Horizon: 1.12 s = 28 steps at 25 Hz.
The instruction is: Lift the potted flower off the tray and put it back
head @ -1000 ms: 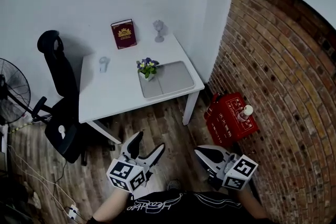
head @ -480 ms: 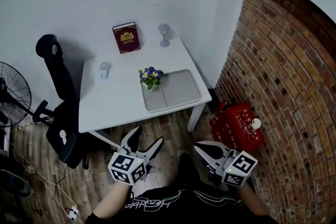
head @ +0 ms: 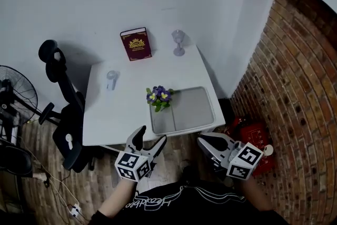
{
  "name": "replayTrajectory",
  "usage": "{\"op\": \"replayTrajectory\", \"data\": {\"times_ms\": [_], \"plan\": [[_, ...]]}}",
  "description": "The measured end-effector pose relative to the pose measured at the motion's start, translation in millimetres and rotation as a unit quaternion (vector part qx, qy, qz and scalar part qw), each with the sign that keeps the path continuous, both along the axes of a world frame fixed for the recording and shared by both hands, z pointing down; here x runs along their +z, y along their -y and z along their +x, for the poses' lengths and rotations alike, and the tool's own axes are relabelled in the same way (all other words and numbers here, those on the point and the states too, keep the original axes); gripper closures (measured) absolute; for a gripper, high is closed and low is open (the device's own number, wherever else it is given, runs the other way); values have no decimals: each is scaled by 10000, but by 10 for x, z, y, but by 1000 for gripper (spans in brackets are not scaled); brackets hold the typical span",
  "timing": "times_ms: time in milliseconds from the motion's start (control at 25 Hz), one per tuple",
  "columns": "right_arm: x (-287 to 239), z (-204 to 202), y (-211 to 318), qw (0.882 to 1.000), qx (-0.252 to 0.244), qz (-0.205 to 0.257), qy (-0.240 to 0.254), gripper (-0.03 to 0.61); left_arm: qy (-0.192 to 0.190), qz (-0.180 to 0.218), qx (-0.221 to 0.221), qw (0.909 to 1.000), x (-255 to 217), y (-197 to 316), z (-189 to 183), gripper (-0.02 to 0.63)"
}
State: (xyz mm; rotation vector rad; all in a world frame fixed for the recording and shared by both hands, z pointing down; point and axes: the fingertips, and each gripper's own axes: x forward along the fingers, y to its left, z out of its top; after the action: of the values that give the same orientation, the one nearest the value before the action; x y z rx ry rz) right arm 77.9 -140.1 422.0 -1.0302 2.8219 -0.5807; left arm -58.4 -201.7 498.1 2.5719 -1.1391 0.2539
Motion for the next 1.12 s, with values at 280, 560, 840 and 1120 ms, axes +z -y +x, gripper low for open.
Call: {"op": "replayTrajectory", "data": {"times_ms": [280,560,840,1120], "plan": [[-78,168,723,9995,-294,86,68,575,260,-231,-145,9993,334,637,80,250],[-38,266,1187,9978,-616,98,245,575,814,-328,-260,9958,760,1025,73,249],[115,270,1406,9965,-823,-57,106,575,1245,-313,-282,9913,1065,1361,45,242],[231,246,1479,9957,-899,-215,-52,575,1059,-412,-282,9931,1188,1611,31,241]]}}
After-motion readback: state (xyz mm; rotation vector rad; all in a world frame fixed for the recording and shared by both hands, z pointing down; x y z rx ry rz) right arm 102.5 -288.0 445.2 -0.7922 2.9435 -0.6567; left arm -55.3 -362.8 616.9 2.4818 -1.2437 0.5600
